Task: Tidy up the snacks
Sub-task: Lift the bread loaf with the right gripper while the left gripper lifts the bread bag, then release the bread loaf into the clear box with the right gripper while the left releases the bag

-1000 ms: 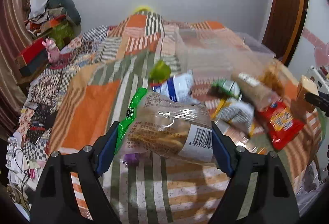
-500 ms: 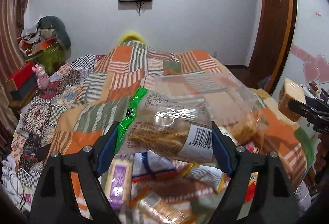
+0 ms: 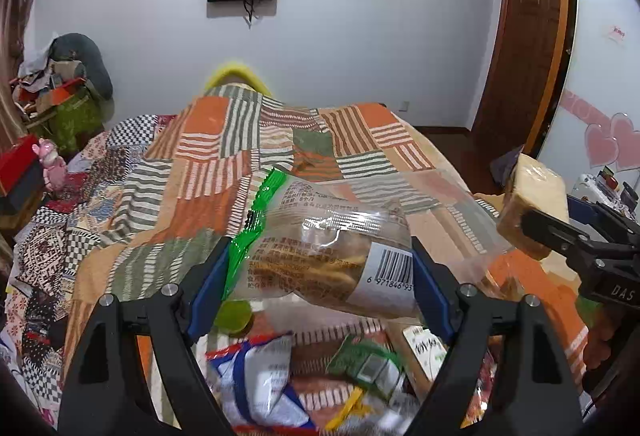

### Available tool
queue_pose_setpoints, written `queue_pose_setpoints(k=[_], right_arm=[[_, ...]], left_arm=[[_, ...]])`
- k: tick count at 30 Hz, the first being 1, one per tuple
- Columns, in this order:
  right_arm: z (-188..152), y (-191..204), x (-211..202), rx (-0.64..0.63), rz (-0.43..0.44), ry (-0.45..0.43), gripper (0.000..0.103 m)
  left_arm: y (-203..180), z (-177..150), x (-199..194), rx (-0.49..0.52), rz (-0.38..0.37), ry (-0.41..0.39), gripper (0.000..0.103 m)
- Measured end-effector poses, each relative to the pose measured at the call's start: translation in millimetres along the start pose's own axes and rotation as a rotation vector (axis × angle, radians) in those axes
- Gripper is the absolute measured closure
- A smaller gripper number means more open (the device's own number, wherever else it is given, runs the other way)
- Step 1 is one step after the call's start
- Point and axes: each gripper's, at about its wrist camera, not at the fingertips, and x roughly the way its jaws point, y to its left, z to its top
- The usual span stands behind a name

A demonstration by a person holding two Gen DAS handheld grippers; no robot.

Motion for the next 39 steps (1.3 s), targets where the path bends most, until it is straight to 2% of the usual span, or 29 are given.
queue_pose_setpoints(k=[11,17,23,26,29,39], right_arm=[[5,-7,47,-0.021,-0.024,0.121,0.021],[2,-6,61,-0.062,-0.032,0.192,0.021],[-3,-6,72,-0.092,-0.017,0.255,0.021],[-4,-10,74,-0.075,-0.012,0.279,0.02],[-2,-12,68,-0.076,-0.008,0.274,0.021],[10,-11,14,-0.093,-0.016,0.179,0.021]], left_arm=[[-17,6,65,0.063,-0.013,0.11,0.02],[-18,5,84,0.04,-0.027,0.148,0.02],[-14,7,95,0.018,-0.015,0.173,0.014],[-12,7,94,0.016,0.001,0.169,0.014],[-11,10,88,0.008,-0.019,0.157,0.013],[-6,14,23,0.031,-0.011,0.087,0.013]])
